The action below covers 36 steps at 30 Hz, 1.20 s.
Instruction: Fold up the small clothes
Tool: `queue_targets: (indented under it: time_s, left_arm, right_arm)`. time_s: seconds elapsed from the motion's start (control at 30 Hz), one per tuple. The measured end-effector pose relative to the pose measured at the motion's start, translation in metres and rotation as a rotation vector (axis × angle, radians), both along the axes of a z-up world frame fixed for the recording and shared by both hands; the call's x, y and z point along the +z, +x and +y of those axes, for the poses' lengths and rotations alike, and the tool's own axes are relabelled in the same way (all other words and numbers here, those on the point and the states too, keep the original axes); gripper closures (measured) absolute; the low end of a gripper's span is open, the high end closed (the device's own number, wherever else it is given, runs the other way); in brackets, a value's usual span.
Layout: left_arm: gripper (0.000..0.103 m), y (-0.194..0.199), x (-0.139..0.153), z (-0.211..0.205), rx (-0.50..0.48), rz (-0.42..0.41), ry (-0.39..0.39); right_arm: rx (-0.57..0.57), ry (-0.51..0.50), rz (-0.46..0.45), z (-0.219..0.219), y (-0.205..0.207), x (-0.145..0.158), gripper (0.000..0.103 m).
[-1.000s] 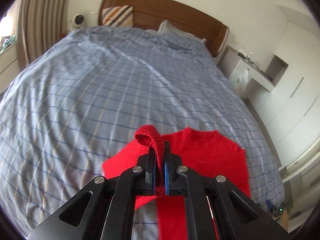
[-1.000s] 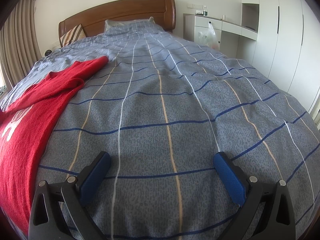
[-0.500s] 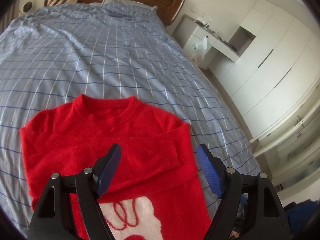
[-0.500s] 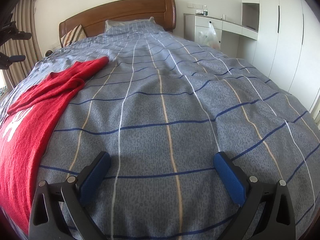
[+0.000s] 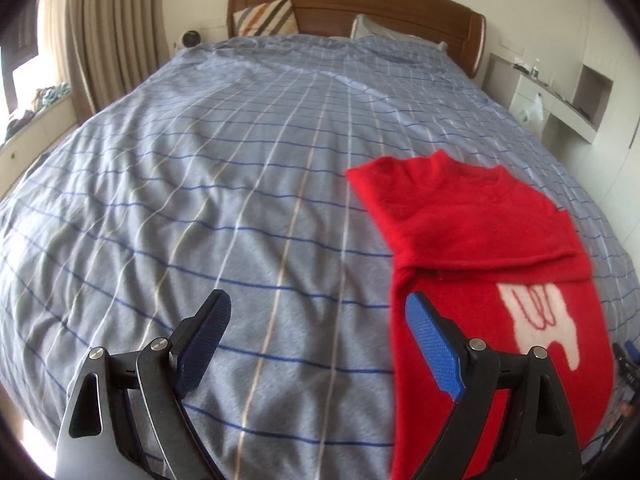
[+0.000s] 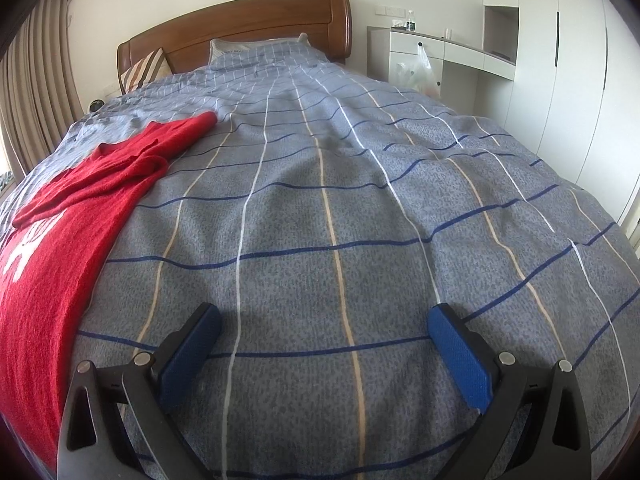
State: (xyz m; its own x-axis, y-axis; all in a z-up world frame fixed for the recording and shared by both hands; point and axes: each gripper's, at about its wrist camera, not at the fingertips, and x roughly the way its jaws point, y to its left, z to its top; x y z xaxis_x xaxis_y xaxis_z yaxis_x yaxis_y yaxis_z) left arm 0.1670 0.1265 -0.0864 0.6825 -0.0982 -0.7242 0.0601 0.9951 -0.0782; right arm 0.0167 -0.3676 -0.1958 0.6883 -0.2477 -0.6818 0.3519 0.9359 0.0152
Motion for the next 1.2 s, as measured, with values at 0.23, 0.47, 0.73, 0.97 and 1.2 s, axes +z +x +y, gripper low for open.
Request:
queue_targets:
  time_s: [0.23, 0.47, 0.73, 0.97, 1.2]
  left_arm:
    - [0.012, -0.005, -0.041, 0.028, 0.122, -0.012, -0.028]
    - [0.006, -0.009, -0.067, 0.037, 0.111, -0.023, -0.092]
    - [0.002, -0.013, -0.071, 0.035, 0.083, -0.043, -0.083]
    - [0.002, -0.014, -0.071, 0.033, 0.082, -0.045, -0.077]
    - [0.002, -0.014, -0.071, 0.033, 0.082, -0.046, -0.075]
  right_arm:
    - [0.001, -0.003, -0.007, -0.002, 0.000, 0.000, 0.000]
    - [0.000, -0.007, -0.014, -0.001, -0.002, 0.000, 0.000]
    - [0.000, -0.006, -0.013, -0.001, -0.002, 0.000, 0.000]
    - [0.000, -0.007, -0.013, -0.001, -0.002, 0.000, 0.000]
    - [0.000, -0.007, -0.013, 0.000, -0.002, 0.000, 0.000]
